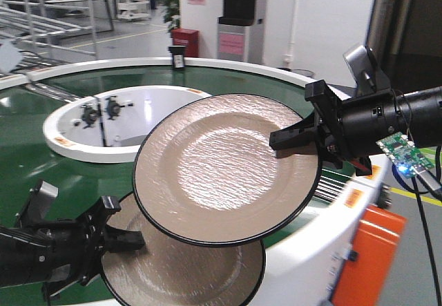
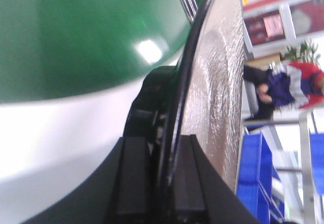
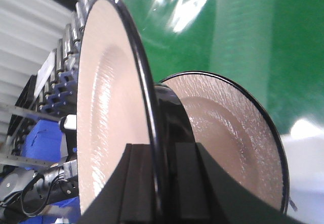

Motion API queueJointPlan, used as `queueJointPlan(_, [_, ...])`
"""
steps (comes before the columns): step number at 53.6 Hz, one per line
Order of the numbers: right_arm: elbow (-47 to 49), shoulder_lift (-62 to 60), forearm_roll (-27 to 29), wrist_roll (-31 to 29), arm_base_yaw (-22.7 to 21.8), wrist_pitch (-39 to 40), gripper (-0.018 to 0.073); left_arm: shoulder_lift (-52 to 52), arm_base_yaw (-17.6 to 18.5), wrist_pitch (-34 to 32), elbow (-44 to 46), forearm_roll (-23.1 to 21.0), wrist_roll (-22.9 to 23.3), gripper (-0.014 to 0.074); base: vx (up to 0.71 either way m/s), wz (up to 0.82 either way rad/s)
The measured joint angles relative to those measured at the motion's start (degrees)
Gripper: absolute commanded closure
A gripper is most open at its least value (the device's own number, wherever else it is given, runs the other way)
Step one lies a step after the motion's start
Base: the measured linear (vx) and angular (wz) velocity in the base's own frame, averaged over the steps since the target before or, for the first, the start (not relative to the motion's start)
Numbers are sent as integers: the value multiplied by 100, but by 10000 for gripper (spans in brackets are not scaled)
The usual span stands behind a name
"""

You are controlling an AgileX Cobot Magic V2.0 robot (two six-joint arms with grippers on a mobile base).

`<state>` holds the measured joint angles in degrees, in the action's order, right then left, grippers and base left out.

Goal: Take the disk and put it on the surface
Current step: 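Hold both plates while the base drives to the steel table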

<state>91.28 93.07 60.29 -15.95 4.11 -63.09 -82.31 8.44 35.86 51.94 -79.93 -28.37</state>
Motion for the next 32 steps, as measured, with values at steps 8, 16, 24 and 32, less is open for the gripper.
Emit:
queueJointPlan(8, [0,0,-4,0,0,-21,567,0,0,0,0,0,0,598,-24,-47])
queueJointPlan(16, [0,0,-4,0,0,-21,567,0,0,0,0,0,0,598,-19,-58])
queueJointPlan(24, [0,0,-4,0,0,-21,567,0,0,-6,0,0,0,598,-16,-68])
queueJointPlan(32, [0,0,-6,0,0,-21,567,0,0,-1,0,0,0,598,-13,-75])
